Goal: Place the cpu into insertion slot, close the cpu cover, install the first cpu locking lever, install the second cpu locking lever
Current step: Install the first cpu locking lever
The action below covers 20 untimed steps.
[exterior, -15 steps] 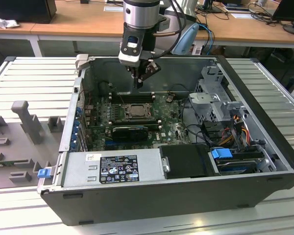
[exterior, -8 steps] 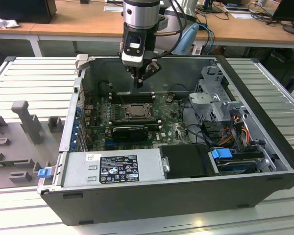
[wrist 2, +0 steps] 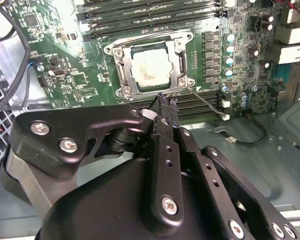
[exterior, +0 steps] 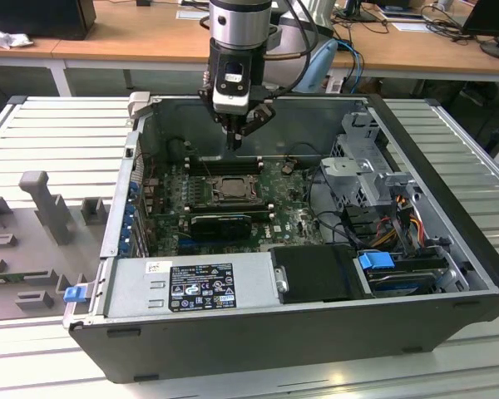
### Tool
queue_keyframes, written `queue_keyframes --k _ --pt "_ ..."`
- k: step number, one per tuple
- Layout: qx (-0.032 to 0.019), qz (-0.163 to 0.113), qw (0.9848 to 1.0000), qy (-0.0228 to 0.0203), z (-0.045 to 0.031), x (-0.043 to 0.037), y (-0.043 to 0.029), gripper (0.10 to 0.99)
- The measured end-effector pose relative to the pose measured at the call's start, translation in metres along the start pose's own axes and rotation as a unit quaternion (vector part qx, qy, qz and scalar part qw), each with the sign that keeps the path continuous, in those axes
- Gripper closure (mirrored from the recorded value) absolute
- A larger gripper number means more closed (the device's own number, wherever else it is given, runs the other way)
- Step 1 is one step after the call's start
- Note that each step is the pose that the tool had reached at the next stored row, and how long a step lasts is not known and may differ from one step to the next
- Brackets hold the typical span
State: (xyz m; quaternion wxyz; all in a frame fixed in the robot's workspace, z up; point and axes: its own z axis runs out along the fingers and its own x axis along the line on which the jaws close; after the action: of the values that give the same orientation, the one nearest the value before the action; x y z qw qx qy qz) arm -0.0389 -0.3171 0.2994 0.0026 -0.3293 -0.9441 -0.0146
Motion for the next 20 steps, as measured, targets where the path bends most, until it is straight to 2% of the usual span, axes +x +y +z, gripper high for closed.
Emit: queue_keyframes --k 7,10,16,17,19,20 --pt "0.0006 -0.041 0.9992 0.0011 0.0000 0.0000 0.0000 0.980" --pt "0.0009 -0.065 0.9979 0.0017 0.0000 0.0000 0.0000 0.980" --pt "0.0017 -0.115 0.9933 0.0030 0.0000 0.0000 0.0000 0.980" --pt "0.0018 -0.126 0.9920 0.0033 0.0000 0.0000 0.0000 0.980" --pt "0.0020 -0.137 0.9905 0.0036 0.0000 0.0000 0.0000 0.980" --pt "0.0021 -0.146 0.9893 0.0038 0.0000 0.0000 0.0000 0.980"
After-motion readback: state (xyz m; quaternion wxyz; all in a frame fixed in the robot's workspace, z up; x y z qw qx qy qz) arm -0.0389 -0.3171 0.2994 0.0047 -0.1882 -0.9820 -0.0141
